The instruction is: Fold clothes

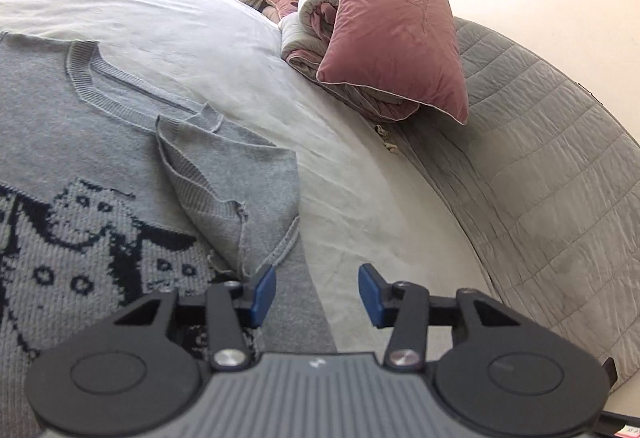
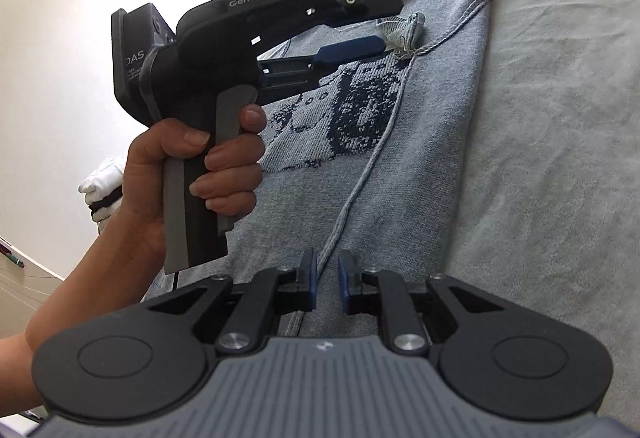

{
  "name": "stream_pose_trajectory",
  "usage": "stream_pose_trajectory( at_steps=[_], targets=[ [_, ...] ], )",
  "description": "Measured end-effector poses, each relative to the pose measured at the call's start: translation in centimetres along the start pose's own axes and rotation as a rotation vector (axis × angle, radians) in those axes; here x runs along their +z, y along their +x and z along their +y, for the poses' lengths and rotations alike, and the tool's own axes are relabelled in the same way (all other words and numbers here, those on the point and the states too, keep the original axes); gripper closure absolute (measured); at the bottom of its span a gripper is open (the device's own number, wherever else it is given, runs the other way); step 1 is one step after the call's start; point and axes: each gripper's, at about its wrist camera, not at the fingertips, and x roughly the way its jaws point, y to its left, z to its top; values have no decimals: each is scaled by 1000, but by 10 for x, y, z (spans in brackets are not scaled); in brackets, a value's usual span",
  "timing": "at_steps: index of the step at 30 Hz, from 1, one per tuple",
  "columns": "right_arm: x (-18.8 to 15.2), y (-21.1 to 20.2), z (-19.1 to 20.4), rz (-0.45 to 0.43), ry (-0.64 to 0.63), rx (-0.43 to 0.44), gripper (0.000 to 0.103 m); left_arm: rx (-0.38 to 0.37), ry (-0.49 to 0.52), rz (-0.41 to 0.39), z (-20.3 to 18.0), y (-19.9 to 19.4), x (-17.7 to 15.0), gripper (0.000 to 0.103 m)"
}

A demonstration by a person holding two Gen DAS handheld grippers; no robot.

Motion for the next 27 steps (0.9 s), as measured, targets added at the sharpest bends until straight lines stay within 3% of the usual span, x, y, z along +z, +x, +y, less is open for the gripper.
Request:
stream_pose_trajectory(
  at_steps=[3, 6, 9, 12, 16, 22, 27],
  targets=[
    [2, 10, -3, 25, 5, -6, 85, -13, 28, 13, -10, 22, 7, 57],
    [2, 13, -6, 31, 10, -1, 87, 109, 39, -11, -7, 30, 5, 57],
    [1, 11, -9, 30, 20, 8, 87, 271, 43, -107, -6, 10, -2, 60],
    [0, 10, -10, 29, 18, 8, 87, 368, 76, -202, -6, -15, -6, 56],
    [-1, 11, -5, 29, 5, -5, 87, 363, 89, -239, 1, -32, -1, 54],
    [4, 11, -1, -7, 2, -17, 85, 365, 122, -139, 12, -25, 1, 52],
    [18, 10, -2, -36, 9, -23, 85, 377, 175, -119, 26, -43, -5, 47]
  ],
)
